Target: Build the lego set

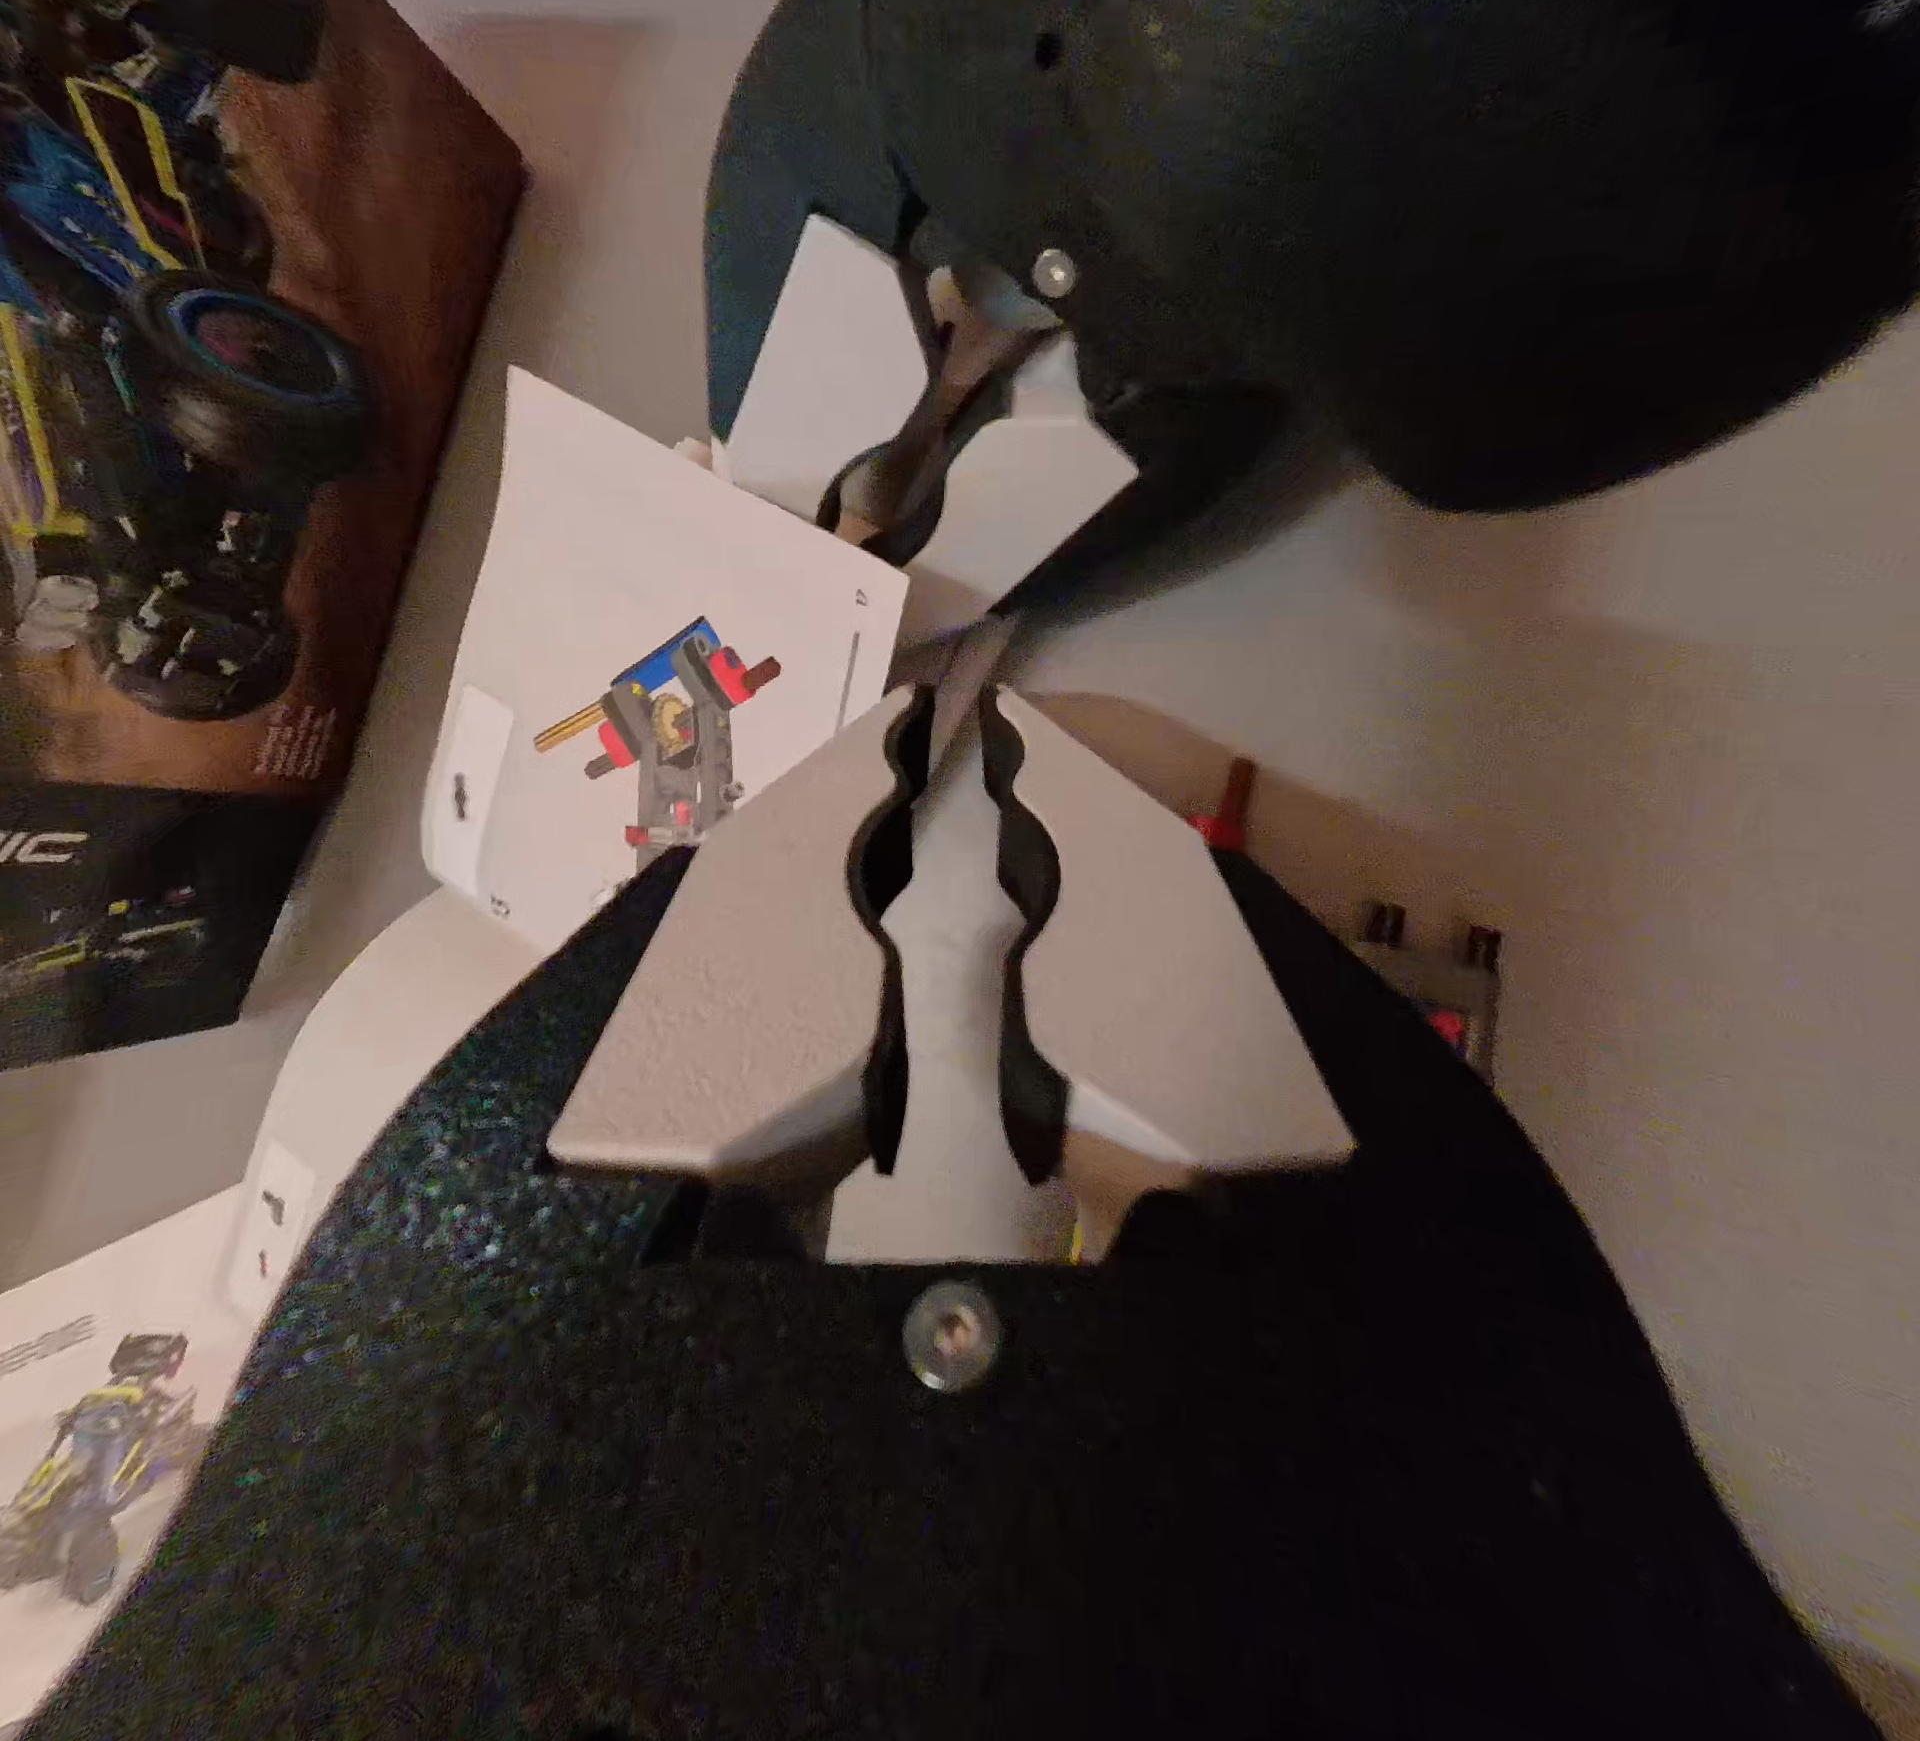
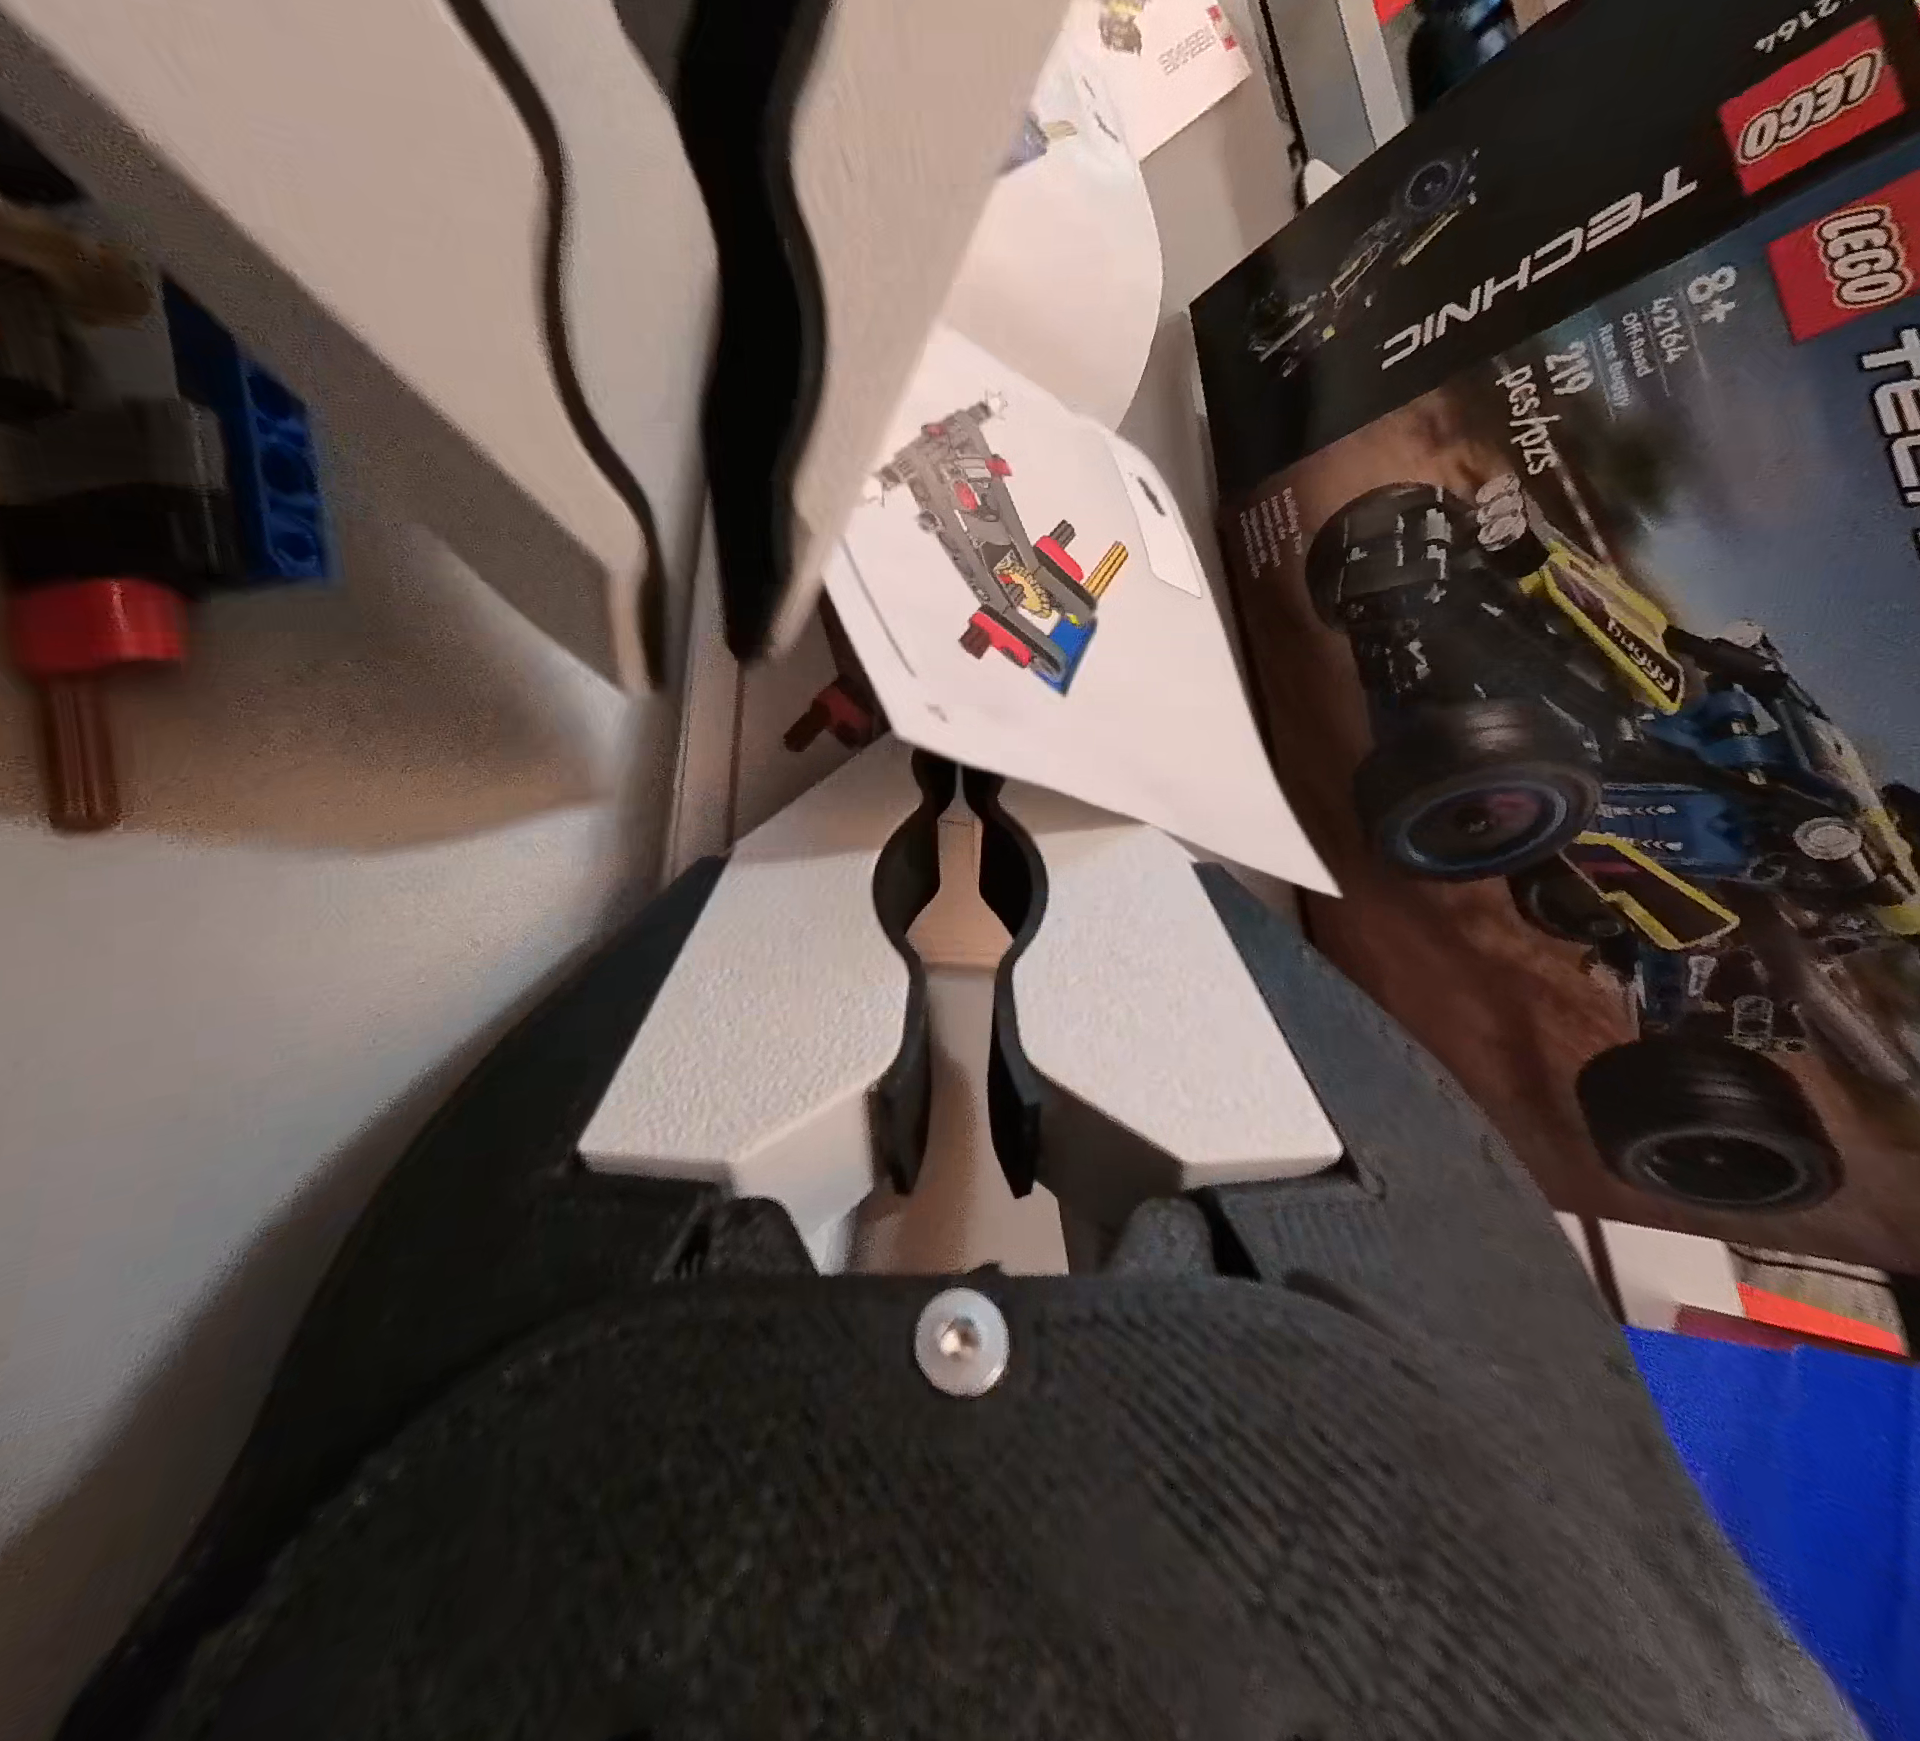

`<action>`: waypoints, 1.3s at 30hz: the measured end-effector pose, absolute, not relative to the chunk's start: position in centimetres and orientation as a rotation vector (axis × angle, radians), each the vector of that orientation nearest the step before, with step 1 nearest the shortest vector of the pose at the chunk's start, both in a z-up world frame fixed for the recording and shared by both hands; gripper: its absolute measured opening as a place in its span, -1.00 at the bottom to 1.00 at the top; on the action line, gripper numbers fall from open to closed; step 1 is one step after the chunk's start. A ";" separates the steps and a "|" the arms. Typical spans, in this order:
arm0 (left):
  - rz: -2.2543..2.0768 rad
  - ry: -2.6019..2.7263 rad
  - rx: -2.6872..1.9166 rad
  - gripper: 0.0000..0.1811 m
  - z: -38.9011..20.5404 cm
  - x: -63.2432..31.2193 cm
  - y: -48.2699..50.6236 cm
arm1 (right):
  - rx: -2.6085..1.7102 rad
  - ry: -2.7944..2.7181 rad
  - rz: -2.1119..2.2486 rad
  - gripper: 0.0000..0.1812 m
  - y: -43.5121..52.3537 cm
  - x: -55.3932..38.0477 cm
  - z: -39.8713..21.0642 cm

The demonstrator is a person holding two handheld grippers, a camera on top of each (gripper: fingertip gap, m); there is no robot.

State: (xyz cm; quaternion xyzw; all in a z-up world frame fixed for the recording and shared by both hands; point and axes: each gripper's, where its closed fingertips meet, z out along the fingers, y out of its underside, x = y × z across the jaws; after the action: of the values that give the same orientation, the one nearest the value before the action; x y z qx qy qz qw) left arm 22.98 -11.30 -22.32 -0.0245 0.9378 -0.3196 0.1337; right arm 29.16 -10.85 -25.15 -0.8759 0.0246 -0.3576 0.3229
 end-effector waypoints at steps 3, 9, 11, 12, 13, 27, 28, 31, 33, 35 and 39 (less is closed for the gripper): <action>-0.916 2.709 -0.145 -0.89 -23.3 24.6 -11.8 | -2.288 0.075 -0.881 -1.00 -10.4 28.7 -25.1; -0.477 2.280 -0.423 -0.91 -22.0 32.4 -4.0 | -2.338 0.032 -0.902 -1.00 -10.7 28.4 -25.4; -0.435 2.262 -0.605 -0.91 -22.1 34.0 -0.4 | -2.332 0.021 -0.895 -1.00 -10.8 28.3 -25.4; -0.463 2.291 -0.672 -0.93 -22.1 34.0 0.4 | -2.330 0.027 -0.879 -1.00 -10.9 28.3 -25.4; -0.536 2.334 -0.680 -0.95 -21.6 33.3 0.1 | -2.329 0.040 -0.865 -1.00 -10.9 28.4 -25.4; -0.715 2.632 -0.332 -1.00 -24.5 28.3 -9.7 | -2.328 0.013 -0.940 -1.00 -10.9 28.6 -25.4; -0.653 2.574 -0.358 -1.00 -24.6 29.6 -8.4 | -2.331 0.000 -0.958 -1.00 -10.9 28.6 -25.4; -0.486 2.441 -0.532 -1.00 -24.6 33.0 -3.2 | -2.331 -0.018 -0.963 -1.00 -11.0 28.5 -25.4; -0.487 2.399 -0.663 -1.00 -23.8 33.7 -0.6 | -2.333 -0.023 -0.939 -1.00 -11.3 28.4 -25.4; -0.653 2.418 -0.606 -0.98 -21.6 32.3 -2.1 | -2.346 -0.040 -0.927 -1.00 -11.8 28.3 -25.4; -1.051 2.579 -0.156 -0.51 -18.9 24.8 -11.0 | -2.327 0.068 -0.819 -1.00 -12.4 28.0 -25.4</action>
State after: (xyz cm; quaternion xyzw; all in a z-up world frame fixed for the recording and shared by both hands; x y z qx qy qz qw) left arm 24.82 -10.97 -18.88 -0.0551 0.9103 -0.3709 0.1753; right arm 28.02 -12.40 -25.45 -0.8899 0.0262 -0.3132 0.3306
